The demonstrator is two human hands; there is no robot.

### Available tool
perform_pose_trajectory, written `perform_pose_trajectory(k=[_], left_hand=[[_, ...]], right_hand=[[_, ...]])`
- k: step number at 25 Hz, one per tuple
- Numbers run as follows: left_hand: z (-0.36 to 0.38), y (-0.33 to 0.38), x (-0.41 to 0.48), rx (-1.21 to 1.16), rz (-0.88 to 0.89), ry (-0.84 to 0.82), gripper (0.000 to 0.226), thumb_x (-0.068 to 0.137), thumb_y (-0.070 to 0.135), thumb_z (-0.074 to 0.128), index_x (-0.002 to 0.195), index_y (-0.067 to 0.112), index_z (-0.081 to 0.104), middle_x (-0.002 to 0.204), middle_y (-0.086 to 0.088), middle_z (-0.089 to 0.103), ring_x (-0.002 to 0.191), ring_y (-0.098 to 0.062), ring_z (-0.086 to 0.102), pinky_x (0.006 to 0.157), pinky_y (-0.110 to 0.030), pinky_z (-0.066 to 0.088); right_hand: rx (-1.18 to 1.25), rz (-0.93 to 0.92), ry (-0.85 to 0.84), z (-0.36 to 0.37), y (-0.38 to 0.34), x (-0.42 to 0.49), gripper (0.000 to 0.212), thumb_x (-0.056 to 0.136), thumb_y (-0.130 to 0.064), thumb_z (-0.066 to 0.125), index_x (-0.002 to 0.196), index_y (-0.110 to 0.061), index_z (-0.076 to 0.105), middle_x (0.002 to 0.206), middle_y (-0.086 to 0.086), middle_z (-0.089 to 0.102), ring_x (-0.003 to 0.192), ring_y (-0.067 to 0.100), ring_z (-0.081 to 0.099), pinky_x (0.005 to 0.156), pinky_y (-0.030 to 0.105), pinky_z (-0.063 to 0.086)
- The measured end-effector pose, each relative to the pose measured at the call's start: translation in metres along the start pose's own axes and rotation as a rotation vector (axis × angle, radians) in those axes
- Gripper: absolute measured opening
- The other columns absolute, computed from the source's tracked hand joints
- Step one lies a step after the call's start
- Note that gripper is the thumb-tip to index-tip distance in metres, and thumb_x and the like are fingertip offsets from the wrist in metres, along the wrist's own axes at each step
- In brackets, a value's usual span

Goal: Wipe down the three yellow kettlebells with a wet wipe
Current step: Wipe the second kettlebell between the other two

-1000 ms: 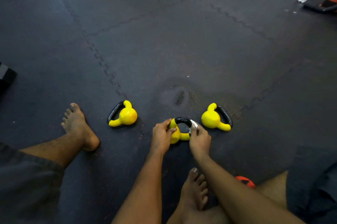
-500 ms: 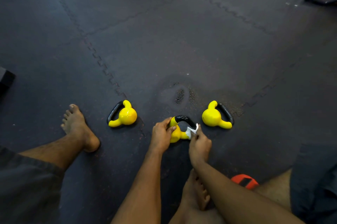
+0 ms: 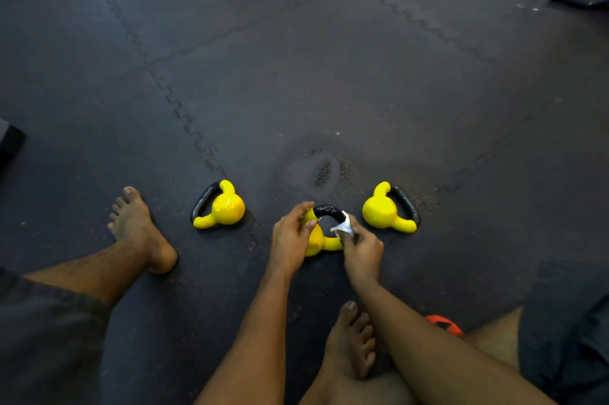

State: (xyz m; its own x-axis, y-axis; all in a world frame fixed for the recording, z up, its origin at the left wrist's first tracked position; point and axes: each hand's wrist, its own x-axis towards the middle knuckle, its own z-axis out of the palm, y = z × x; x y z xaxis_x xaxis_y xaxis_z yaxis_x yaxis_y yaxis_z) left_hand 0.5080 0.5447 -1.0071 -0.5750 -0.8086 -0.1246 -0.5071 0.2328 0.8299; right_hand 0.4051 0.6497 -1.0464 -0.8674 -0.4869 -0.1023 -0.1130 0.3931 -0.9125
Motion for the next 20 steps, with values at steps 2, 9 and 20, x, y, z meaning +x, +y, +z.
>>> perform_pose_trajectory(k=[2,9,20], left_hand=[[0.001,0.007,0.003,0.002,0.013,0.036,0.031,0.090,0.019,0.065,0.121,0.022,0.066,0.102,-0.004,0.070,0.097,-0.021,0.064,0.088,-0.039,0.052],[0.002,0.016,0.008,0.040,-0.012,0.060,0.017,0.088,0.018,0.068,0.105,0.020,0.066,0.091,-0.003,0.070,0.088,-0.016,0.064,0.079,-0.036,0.055],[-0.011,0.007,0.008,0.174,0.112,-0.008,0.018,0.088,0.018,0.069,0.104,0.015,0.061,0.090,-0.002,0.060,0.086,-0.019,0.056,0.073,-0.033,0.046]], right_hand=[[0.030,0.107,0.006,-0.002,0.008,0.001,0.025,0.083,-0.017,0.072,0.108,-0.014,0.075,0.105,0.005,0.075,0.091,0.009,0.065,0.080,0.023,0.047],[0.058,0.213,0.098,0.005,0.008,-0.005,0.023,0.081,-0.017,0.074,0.104,-0.016,0.076,0.089,0.009,0.077,0.082,0.018,0.069,0.067,0.019,0.043],[0.055,0.187,0.082,0.008,-0.004,-0.004,0.035,0.078,-0.020,0.077,0.113,-0.022,0.074,0.094,0.003,0.077,0.080,0.005,0.064,0.068,0.019,0.044]])
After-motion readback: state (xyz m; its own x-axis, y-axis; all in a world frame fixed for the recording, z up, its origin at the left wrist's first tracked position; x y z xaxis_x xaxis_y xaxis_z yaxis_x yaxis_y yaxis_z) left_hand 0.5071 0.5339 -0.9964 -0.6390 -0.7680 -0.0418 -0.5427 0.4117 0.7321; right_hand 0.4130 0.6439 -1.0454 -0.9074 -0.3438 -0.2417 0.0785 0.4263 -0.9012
